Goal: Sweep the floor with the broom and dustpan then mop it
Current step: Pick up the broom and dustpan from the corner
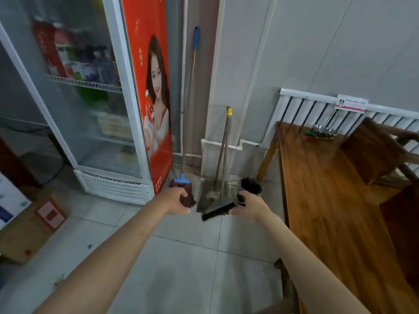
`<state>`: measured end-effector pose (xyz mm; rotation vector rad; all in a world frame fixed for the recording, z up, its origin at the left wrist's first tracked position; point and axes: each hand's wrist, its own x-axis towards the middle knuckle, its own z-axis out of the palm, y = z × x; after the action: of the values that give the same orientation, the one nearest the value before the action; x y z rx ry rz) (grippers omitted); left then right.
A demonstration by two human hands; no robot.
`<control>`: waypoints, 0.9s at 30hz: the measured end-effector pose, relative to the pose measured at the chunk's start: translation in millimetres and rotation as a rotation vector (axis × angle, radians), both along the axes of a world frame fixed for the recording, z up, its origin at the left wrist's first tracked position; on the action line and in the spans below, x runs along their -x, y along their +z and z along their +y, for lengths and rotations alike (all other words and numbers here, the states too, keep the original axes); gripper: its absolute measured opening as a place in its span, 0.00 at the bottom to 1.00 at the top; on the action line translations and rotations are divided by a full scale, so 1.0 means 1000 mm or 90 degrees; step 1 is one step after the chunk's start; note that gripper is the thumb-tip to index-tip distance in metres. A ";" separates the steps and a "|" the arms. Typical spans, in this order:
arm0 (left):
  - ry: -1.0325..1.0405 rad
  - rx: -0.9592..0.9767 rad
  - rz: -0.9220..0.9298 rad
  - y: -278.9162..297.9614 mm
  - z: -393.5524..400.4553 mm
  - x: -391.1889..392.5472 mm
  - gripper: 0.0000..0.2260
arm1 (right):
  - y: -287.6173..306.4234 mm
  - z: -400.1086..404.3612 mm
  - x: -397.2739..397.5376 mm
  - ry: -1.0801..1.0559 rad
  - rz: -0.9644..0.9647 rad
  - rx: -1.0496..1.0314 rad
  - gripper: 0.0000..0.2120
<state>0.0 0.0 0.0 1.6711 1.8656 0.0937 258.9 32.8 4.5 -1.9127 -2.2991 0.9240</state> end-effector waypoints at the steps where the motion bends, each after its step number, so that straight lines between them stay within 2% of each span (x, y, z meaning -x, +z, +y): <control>1: -0.002 0.003 -0.011 0.001 0.015 0.005 0.29 | 0.000 0.014 0.005 -0.009 -0.001 0.001 0.37; 4: -0.016 0.001 -0.003 0.004 0.066 0.022 0.28 | 0.008 0.057 0.019 -0.040 -0.024 -0.005 0.34; 8: -0.032 -0.007 -0.014 0.006 0.138 0.034 0.26 | 0.013 0.113 0.033 -0.069 -0.030 -0.008 0.37; 12: -0.035 0.018 -0.016 -0.002 0.199 0.040 0.25 | 0.010 0.173 0.035 -0.082 -0.021 0.010 0.36; 27: 0.017 0.033 -0.020 -0.004 0.432 0.023 0.27 | 0.011 0.438 0.015 -0.085 -0.009 0.044 0.39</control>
<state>-23.0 431.9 -3.8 1.6023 1.8514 0.0818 244.0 470.5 15.5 -2.0763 -2.1411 0.9907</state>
